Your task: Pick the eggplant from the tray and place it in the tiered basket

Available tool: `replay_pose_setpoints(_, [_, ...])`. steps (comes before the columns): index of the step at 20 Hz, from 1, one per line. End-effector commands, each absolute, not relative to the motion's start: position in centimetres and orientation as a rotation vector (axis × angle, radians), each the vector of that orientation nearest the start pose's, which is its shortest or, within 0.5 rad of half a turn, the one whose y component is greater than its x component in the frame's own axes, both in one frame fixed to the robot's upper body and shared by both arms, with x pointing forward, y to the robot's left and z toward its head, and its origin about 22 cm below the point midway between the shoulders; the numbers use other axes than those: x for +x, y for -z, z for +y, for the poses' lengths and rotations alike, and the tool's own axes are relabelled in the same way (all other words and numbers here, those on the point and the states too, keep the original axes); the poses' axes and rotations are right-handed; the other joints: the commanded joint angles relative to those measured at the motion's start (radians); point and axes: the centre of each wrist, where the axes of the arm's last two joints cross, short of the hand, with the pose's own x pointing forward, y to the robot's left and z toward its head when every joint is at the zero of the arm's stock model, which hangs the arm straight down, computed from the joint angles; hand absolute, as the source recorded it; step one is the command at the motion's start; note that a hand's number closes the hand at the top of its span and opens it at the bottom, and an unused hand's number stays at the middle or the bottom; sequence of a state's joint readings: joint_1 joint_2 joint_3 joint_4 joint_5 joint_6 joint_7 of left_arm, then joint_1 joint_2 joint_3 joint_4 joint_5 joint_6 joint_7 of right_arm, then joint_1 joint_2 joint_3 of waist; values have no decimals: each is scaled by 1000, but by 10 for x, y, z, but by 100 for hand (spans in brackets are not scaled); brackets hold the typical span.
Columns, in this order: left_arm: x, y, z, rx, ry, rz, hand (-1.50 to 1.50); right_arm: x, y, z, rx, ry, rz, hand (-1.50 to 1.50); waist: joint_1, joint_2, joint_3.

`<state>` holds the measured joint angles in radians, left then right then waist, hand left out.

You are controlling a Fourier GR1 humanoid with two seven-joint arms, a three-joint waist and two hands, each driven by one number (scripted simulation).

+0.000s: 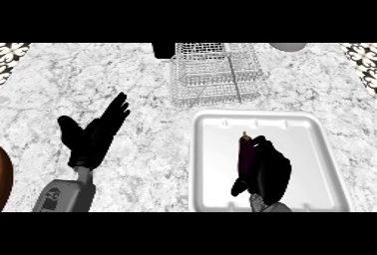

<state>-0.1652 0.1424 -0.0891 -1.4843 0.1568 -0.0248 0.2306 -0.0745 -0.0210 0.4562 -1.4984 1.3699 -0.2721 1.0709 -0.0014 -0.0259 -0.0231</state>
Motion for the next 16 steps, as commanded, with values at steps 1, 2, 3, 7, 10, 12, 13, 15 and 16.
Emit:
replay_pose_setpoints(1, [285,-23,224,-130,145,-1382,0,225,9,-102,-1290,-372,-965,150,2,26,23])
replay_pose_setpoints(2, [274,-15,228,-113,140,-1385,0,232,20,-110,-1261,-445,-970,150,7,27,23])
replay_pose_setpoints(3, [274,-23,229,-114,152,-1397,0,246,-3,-141,-1214,-515,-988,150,5,26,23])
replay_pose_setpoints(7, [280,-25,225,-107,139,-1395,0,221,-16,-178,-961,-832,-1016,150,-7,26,23])
replay_pose_setpoints(10, [286,-26,229,-103,129,-1374,0,220,-69,-213,-932,-787,-1124,150,-16,23,23])
replay_pose_setpoints(12, [283,-46,245,-108,134,-1396,0,222,-87,-198,-907,-662,-1156,150,-3,23,23])
replay_pose_setpoints(13, [271,-12,243,-107,133,-1396,0,221,-118,-213,-898,-647,-1230,150,-11,23,22])
replay_pose_setpoints(15, [272,-21,227,-117,143,-1376,0,213,-138,-215,-881,-573,-1267,150,-8,22,23])
replay_pose_setpoints(16, [282,-23,238,-84,131,-1389,0,198,-160,-213,-879,-570,-1306,150,-20,21,22])
